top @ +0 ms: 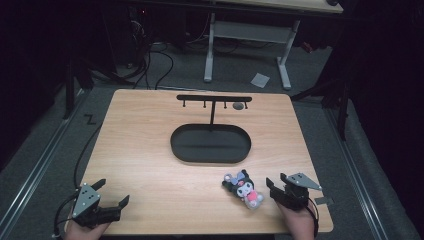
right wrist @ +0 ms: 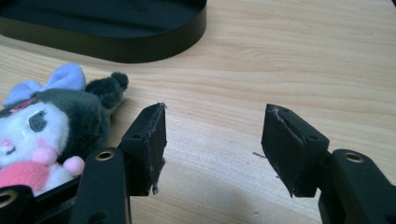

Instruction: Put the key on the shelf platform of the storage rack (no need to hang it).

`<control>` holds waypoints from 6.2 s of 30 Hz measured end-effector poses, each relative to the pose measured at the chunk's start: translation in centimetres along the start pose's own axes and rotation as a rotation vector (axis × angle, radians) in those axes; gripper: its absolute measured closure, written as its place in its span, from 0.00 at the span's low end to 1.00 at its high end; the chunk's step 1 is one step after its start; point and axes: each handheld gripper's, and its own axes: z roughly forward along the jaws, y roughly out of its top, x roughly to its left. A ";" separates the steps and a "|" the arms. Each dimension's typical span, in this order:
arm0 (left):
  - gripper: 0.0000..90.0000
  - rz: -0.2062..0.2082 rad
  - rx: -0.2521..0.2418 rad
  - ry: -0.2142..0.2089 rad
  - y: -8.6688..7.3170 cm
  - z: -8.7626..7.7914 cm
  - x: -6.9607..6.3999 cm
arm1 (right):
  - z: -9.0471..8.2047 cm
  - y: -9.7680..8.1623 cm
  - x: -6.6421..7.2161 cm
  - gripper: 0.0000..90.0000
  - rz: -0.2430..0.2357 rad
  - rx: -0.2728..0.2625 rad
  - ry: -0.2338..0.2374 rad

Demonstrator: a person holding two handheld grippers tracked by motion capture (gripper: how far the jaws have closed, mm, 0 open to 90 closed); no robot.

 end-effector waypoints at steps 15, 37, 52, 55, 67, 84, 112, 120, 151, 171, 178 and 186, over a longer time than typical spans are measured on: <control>0.05 0.012 0.010 -0.012 0.1 0.4 -0.3 | 0.2 -0.1 0.5 0.44 -0.036 0.011 -0.004; 0.05 0.025 0.013 -0.034 0.1 0.6 -0.4 | 1.9 3.0 0.3 0.40 -0.086 0.360 -0.047; 0.05 0.025 0.014 -0.032 0.1 0.6 -0.5 | 2.8 5.6 0.4 0.35 -0.255 0.673 -0.043; 0.05 0.024 0.016 -0.032 0.1 0.5 -0.5 | 2.8 6.4 0.3 0.35 -0.289 0.728 -0.041; 0.05 0.023 0.016 -0.032 0.1 0.6 -0.7 | 1.7 8.1 1.4 0.29 -0.340 0.754 -0.006; 0.05 0.022 0.014 -0.039 0.1 0.5 -0.5 | 2.4 9.2 8.2 0.02 -0.437 0.764 0.117; 0.05 0.025 0.012 -0.033 0.1 0.4 -0.4 | 3.5 7.7 9.0 0.52 -0.441 0.782 0.132; 0.05 0.023 0.014 -0.036 0.1 0.4 -0.5 | 2.8 9.4 8.6 0.52 -0.428 0.741 0.128; 0.05 0.022 0.017 -0.040 0.0 0.5 -0.5 | 3.6 12.5 8.6 0.52 -0.440 0.711 0.109; 0.05 0.021 0.017 -0.041 0.0 0.3 -0.3 | 4.8 14.5 9.4 0.52 -0.456 0.696 0.096; 0.05 0.021 0.015 -0.040 0.0 0.3 -0.3 | 5.3 15.0 9.6 0.52 -0.461 0.691 0.097; 0.05 0.023 0.015 -0.039 0.0 0.4 -0.3 | 5.9 15.6 10.0 0.52 -0.465 0.687 0.094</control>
